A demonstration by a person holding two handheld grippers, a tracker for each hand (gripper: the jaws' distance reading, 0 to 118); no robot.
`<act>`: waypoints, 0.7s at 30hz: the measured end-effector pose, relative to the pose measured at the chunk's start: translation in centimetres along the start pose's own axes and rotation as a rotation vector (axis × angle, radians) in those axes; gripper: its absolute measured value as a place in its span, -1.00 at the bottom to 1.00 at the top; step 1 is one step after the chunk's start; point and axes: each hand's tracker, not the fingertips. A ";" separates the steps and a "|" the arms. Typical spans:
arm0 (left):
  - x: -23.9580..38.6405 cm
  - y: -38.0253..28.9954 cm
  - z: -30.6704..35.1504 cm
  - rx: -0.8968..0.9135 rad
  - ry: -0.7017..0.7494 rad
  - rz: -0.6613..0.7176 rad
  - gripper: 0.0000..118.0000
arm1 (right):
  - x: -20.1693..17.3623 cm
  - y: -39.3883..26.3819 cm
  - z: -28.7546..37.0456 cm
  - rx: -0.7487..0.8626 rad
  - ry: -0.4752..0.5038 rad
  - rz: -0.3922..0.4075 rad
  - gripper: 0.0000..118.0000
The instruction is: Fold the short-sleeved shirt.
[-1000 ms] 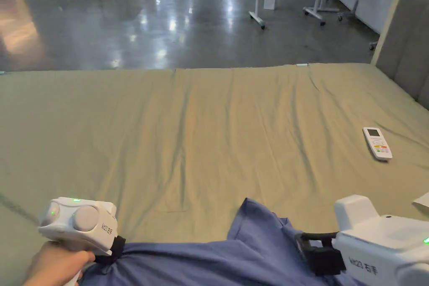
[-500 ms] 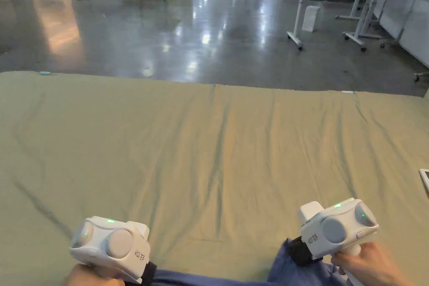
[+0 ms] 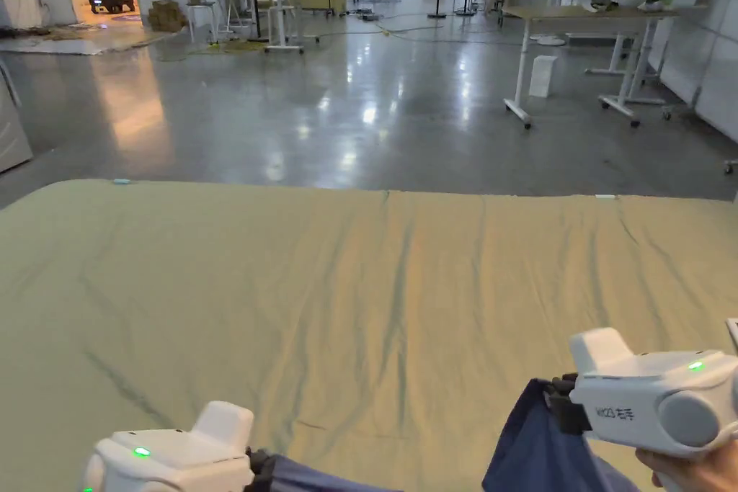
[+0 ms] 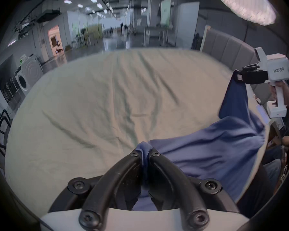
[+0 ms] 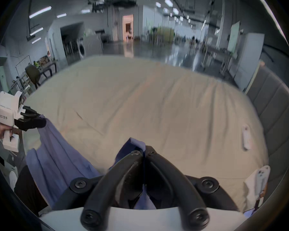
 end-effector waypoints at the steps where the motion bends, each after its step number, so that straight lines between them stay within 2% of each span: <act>1: -0.3 0.4 2.7 0.057 -0.018 0.019 -0.88 | 0.4 0.8 2.6 0.046 -0.045 -0.004 -0.97; 3: -1.9 0.9 6.5 0.152 -0.022 0.065 -0.88 | 1.4 2.2 7.6 0.129 -0.081 -0.034 -0.97; 5: -2.6 2.0 11.5 0.241 -0.048 0.097 -0.88 | 3.0 3.6 12.2 0.207 -0.126 -0.098 -0.97; 8: -2.6 4.3 18.0 0.348 -0.007 0.064 -0.88 | 4.3 5.3 19.8 0.313 -0.233 -0.166 -0.97; 13: -3.3 8.2 26.2 0.497 0.051 0.029 -0.88 | 5.1 9.0 29.6 0.457 -0.378 -0.138 -0.97; 17: -4.7 11.5 31.5 0.618 0.096 0.067 -0.88 | 4.7 13.0 36.7 0.559 -0.501 -0.042 -0.97; 18: -4.9 12.1 32.6 0.641 0.102 0.076 -0.88 | 4.8 13.4 37.8 0.543 -0.493 -0.080 -0.97; 20: -5.1 13.6 34.9 0.671 0.100 0.067 -0.88 | 4.4 15.0 41.1 0.602 -0.557 -0.054 -0.97; 21: -5.0 14.2 35.8 0.698 0.113 0.059 -0.88 | 4.3 15.6 42.2 0.627 -0.568 -0.066 -0.97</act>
